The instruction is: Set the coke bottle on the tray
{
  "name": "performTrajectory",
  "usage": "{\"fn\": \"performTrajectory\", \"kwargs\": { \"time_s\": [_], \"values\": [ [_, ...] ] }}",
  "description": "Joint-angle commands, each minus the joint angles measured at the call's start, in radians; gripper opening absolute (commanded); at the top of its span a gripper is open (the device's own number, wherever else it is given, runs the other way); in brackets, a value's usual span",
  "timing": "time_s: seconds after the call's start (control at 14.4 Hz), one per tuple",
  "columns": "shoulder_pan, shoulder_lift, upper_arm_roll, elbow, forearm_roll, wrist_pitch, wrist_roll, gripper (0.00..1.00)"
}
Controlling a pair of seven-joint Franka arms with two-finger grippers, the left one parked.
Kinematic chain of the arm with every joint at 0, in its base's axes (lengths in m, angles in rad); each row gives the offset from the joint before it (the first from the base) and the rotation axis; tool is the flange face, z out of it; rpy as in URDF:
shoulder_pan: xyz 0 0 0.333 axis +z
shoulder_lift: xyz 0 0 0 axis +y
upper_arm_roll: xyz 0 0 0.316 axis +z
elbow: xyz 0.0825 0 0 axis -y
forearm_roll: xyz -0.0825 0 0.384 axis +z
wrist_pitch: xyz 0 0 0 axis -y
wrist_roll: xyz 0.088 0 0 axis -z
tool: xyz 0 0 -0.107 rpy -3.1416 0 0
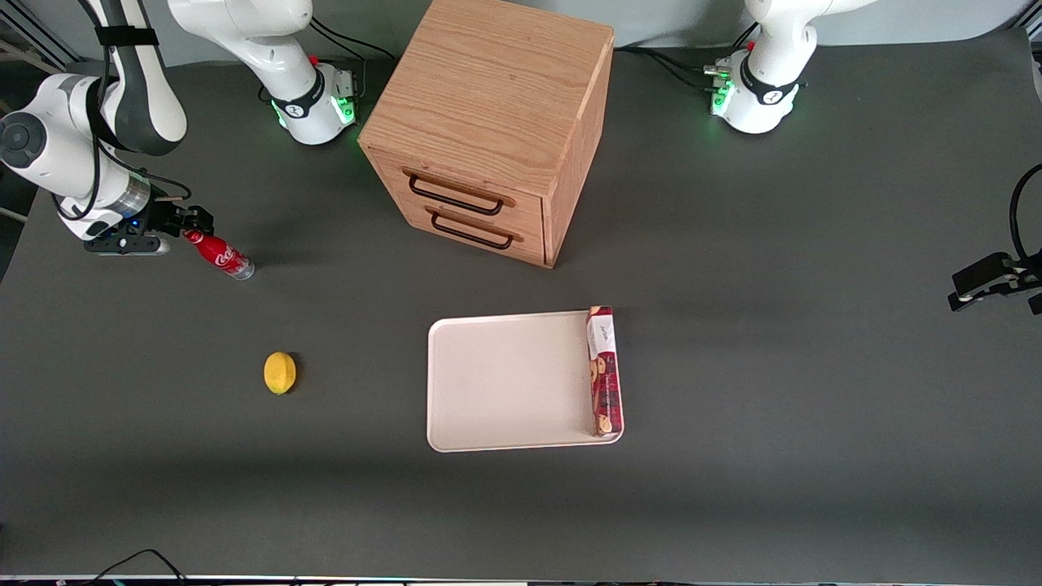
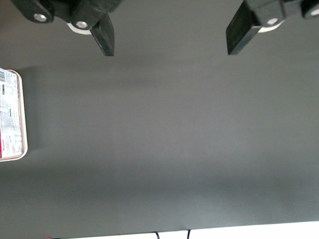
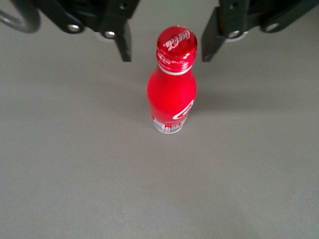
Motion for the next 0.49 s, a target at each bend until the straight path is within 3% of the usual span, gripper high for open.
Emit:
{"fn": "performTrajectory", "kwargs": {
  "time_s": [0.0, 0.07, 0.14, 0.42],
  "values": [
    [0.005, -0.022, -0.007, -0.012, -0.016, 0.011, -0.025, 0.17],
    [0.006, -0.022, -0.007, -0.012, -0.018, 0.011, -0.025, 0.04],
    [0.009, -0.022, -0.006, -0.010, -0.018, 0.011, -0.025, 0.00],
    [0.017, -0.027, 0.005, 0.042, -0.016, -0.036, -0.022, 0.00]
  ]
}}
